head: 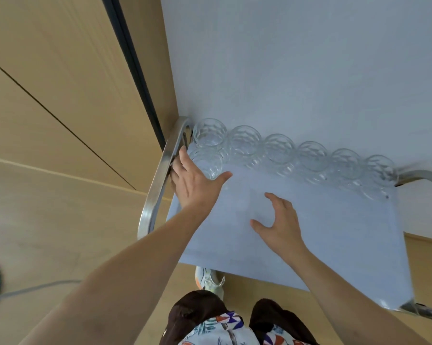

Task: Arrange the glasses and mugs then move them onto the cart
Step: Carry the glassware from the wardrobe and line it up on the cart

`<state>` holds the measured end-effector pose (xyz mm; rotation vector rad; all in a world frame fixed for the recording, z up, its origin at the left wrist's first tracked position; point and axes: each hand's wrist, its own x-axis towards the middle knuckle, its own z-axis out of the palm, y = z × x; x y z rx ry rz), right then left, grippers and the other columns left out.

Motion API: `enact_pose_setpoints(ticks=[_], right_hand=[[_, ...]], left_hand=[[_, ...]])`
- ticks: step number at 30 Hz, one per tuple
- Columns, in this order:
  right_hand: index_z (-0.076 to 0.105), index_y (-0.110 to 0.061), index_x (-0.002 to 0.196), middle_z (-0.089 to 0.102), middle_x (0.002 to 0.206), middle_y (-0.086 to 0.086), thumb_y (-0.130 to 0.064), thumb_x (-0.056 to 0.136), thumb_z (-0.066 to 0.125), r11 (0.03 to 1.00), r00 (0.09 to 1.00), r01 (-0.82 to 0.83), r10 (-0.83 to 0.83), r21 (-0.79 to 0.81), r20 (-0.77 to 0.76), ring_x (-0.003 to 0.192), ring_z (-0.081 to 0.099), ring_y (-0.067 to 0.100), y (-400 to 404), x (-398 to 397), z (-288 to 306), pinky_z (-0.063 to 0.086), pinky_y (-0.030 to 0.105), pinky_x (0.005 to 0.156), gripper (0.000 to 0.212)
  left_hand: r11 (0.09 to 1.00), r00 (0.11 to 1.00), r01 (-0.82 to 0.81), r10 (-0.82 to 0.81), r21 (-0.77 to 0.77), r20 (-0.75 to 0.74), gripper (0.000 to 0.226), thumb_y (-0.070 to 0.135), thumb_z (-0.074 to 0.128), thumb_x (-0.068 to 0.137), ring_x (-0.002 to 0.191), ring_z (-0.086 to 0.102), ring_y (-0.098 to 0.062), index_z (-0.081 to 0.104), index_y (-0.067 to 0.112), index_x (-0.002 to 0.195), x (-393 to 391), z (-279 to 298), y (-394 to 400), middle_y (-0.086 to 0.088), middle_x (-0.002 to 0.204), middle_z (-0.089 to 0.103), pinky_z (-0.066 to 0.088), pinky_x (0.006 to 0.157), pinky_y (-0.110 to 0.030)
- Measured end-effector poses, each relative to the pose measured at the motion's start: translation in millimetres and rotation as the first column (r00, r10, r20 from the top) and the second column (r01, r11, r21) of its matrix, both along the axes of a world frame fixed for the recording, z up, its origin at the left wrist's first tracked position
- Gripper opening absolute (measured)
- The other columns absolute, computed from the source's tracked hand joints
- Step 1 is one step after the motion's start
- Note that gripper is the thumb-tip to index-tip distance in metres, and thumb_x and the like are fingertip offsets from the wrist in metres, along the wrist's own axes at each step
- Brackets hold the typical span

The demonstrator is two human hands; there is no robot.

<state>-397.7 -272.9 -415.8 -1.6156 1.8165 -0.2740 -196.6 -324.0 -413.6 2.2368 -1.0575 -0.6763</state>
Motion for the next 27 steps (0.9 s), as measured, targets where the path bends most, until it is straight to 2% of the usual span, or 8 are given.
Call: enact_pose_setpoints(ticks=[5,9,12,18,22,27], right_hand=[[0.042,-0.025,0.148,0.040,0.147,0.006,-0.035,0.082,0.080,0.996,1.000,-0.015,0.014,-0.086,-0.011,0.137,0.037,0.026,0,-11,24,0.029,0.034,0.111,0.077],[0.043,-0.022,0.148,0.042,0.144,0.009,-0.034,0.080,0.081,0.985,1.000,0.015,-0.017,-0.172,-0.007,0.135,0.038,0.029,10,-35,50,0.030,0.035,0.111,0.078],[0.042,-0.021,0.149,0.042,0.145,0.011,-0.034,0.081,0.080,0.971,0.999,0.045,-0.047,-0.233,-0.003,0.137,0.037,0.031,26,-60,76,0.030,0.037,0.112,0.079],[0.039,-0.019,0.151,0.040,0.149,0.014,-0.037,0.083,0.079,0.918,0.990,0.123,-0.138,-0.378,-0.013,0.139,0.036,0.032,81,-126,157,0.031,0.040,0.114,0.081],[0.038,-0.022,0.152,0.039,0.149,0.012,-0.037,0.083,0.078,0.851,0.967,0.207,-0.252,-0.483,-0.029,0.139,0.035,0.029,125,-176,222,0.030,0.038,0.114,0.081],[0.035,-0.027,0.153,0.036,0.152,0.009,-0.044,0.085,0.074,0.752,0.910,0.296,-0.410,-0.588,-0.066,0.140,0.032,0.030,188,-244,297,0.028,0.038,0.113,0.081]], left_hand=[[0.997,0.987,0.073,-0.070,-0.018,0.147,0.111,0.073,0.074,0.071,0.144,0.024,-0.029,0.023,0.020,0.154,-8,21,20,-0.008,0.157,0.029,0.028,0.116,-0.045],[0.978,0.976,0.191,-0.180,-0.083,0.125,0.104,0.070,0.072,0.076,0.145,0.026,-0.028,0.027,0.019,0.154,-32,49,35,-0.006,0.156,0.032,0.028,0.118,-0.043],[0.953,0.955,0.275,-0.256,-0.125,0.150,0.101,0.069,0.070,0.079,0.146,0.025,-0.028,0.026,0.018,0.155,-56,84,48,-0.008,0.156,0.033,0.024,0.118,-0.041],[0.872,0.896,0.437,-0.400,-0.222,0.194,0.092,0.066,0.069,0.082,0.137,0.036,-0.030,0.032,0.017,0.150,-124,183,68,-0.008,0.147,0.041,0.036,0.108,-0.043],[0.748,0.818,0.574,-0.508,-0.333,0.269,0.085,0.065,0.066,0.085,0.134,0.040,-0.029,0.036,0.017,0.148,-188,257,89,-0.007,0.145,0.045,0.040,0.104,-0.044],[0.485,0.620,0.783,-0.668,-0.390,0.412,0.077,0.063,0.064,0.088,0.133,0.040,-0.030,0.040,0.018,0.146,-284,334,132,-0.008,0.145,0.045,0.042,0.105,-0.045]])
